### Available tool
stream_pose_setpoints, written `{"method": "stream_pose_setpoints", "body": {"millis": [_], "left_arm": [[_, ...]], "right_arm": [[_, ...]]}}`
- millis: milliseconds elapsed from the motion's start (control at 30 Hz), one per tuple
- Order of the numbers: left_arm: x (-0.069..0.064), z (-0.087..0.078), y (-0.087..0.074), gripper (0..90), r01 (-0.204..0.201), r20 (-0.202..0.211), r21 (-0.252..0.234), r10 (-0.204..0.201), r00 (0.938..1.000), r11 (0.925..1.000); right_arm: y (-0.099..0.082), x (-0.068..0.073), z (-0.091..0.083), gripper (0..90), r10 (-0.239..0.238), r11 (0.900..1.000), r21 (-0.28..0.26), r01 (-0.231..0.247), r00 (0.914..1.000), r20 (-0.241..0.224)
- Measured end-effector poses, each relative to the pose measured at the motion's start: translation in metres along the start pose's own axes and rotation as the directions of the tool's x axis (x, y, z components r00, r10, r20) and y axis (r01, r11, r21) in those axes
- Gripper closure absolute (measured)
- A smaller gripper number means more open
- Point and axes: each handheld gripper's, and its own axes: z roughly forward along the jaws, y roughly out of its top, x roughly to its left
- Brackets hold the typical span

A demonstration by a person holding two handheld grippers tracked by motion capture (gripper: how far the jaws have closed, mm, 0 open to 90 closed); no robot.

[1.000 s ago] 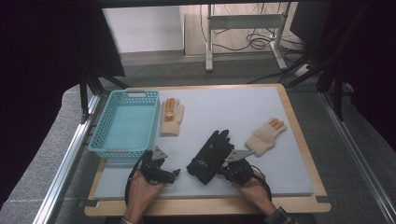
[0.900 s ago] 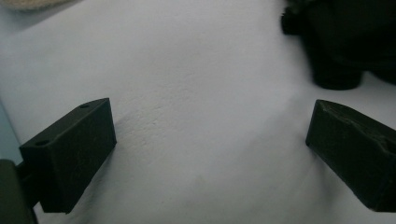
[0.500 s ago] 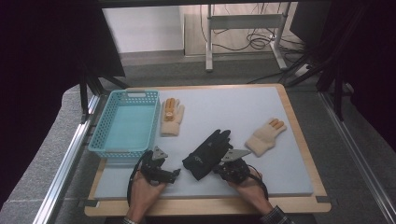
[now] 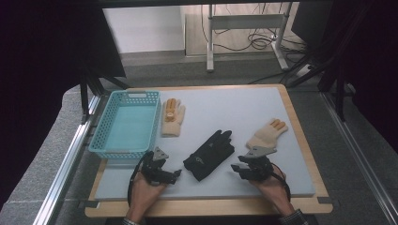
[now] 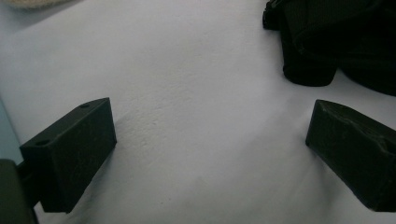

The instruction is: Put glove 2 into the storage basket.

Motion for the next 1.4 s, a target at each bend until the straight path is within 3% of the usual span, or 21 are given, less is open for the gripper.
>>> {"method": "stream_pose_setpoints", "body": {"millis": [67,267,733,833,1033,1133,1300,1400], "left_arm": [[0.000,0.000,0.000,1.8,0.000,0.000,0.000,0.000,1.0000,1.0000],[0.000,0.000,0.000,1.8,0.002,0.001,0.000,-0.002,1.0000,1.0000],[0.000,-0.002,0.001,4.0,-0.004,-0.001,-0.002,0.004,1.0000,1.0000],[-0.001,-0.005,0.004,7.4,-0.008,0.017,-0.002,0.008,0.9998,1.0000],[-0.011,-0.013,0.018,6.9,-0.022,0.049,-0.020,0.023,0.9985,0.9996],[-0.019,-0.017,0.033,6.4,-0.033,0.091,-0.038,0.037,0.9952,0.9987],[-0.029,-0.015,0.050,4.3,-0.060,0.125,-0.041,0.064,0.9901,0.9974],[-0.042,-0.006,0.069,2.8,-0.084,0.151,-0.033,0.088,0.9846,0.9959]], "right_arm": [[-0.007,-0.009,-0.003,37.1,0.022,0.9997,0.011,-0.023,0.9995,0.021],[-0.019,-0.021,-0.003,26.9,0.028,0.9988,0.038,-0.030,0.9979,0.058],[-0.021,-0.020,-0.002,24.4,0.017,0.9993,0.032,-0.019,0.9974,0.070],[-0.021,-0.020,-0.002,24.4,0.017,0.9993,0.032,-0.020,0.9974,0.071],[-0.021,-0.020,-0.002,24.2,0.017,0.9993,0.031,-0.019,0.9973,0.071],[-0.021,-0.020,-0.002,24.1,0.018,0.9993,0.031,-0.020,0.9973,0.072],[-0.021,-0.020,-0.002,24.1,0.018,0.9993,0.030,-0.020,0.9973,0.072],[-0.021,-0.020,-0.002,24.1,0.016,0.9994,0.031,-0.018,0.9973,0.071]]}}
